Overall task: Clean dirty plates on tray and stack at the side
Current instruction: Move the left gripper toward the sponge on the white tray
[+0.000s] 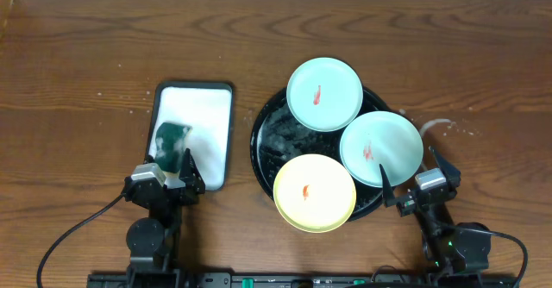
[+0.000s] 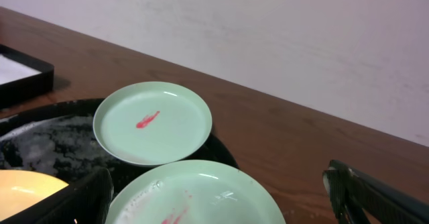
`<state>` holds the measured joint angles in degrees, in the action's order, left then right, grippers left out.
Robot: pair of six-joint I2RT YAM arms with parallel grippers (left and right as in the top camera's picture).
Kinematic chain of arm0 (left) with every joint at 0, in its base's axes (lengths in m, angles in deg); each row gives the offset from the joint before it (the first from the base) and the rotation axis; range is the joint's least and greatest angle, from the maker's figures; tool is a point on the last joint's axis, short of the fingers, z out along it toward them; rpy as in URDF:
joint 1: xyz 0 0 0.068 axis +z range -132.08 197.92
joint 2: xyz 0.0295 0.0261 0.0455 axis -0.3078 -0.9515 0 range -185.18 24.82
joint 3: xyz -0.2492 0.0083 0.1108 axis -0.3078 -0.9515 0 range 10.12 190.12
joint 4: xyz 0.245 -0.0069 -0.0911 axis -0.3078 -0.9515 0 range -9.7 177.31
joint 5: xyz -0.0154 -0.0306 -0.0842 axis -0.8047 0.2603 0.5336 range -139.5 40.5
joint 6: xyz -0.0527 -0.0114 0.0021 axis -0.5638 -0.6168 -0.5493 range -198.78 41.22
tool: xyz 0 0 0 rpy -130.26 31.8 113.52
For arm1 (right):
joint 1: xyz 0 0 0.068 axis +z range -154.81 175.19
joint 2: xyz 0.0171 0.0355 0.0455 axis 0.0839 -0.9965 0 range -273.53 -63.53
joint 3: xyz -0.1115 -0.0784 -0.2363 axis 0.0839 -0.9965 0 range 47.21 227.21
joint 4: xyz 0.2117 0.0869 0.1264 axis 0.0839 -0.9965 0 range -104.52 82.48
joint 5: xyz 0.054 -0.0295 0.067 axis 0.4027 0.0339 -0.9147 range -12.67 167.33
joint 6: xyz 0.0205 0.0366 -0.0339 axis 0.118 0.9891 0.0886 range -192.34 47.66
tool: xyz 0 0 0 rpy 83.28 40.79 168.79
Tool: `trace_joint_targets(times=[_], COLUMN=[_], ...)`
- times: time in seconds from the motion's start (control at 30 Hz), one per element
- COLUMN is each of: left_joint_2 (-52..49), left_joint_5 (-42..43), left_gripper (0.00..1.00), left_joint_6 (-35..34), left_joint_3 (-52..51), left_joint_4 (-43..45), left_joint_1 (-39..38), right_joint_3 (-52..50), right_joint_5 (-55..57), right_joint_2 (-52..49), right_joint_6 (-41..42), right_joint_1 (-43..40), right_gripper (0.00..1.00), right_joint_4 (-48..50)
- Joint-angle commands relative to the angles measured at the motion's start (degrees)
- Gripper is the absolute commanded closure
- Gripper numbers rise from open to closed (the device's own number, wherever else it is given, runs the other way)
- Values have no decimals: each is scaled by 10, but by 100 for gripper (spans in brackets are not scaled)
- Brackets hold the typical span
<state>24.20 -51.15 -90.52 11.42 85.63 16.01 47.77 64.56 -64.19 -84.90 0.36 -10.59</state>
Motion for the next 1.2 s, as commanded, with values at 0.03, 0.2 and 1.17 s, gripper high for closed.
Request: trace_joint_targets(times=[0.03,0.2,1.17], left_joint_2=[4,4,4], left_joint_5=[-3,-3,41], left_gripper=[18,18,18], left_joint_6=[6,6,-15], left_joint_3=[-11,-11,-10], left_joint_4=[-23,-23,4], left_joint_1=[2,2,2], right_joint_3=[-2,-3,-2], right_joint_5=[5,5,-16], right_joint_2=[3,3,3], right_joint_6=[-3,-3,35], right_joint_1=[5,5,5], right_gripper=[1,1,1], right_joint_4=[0,0,26])
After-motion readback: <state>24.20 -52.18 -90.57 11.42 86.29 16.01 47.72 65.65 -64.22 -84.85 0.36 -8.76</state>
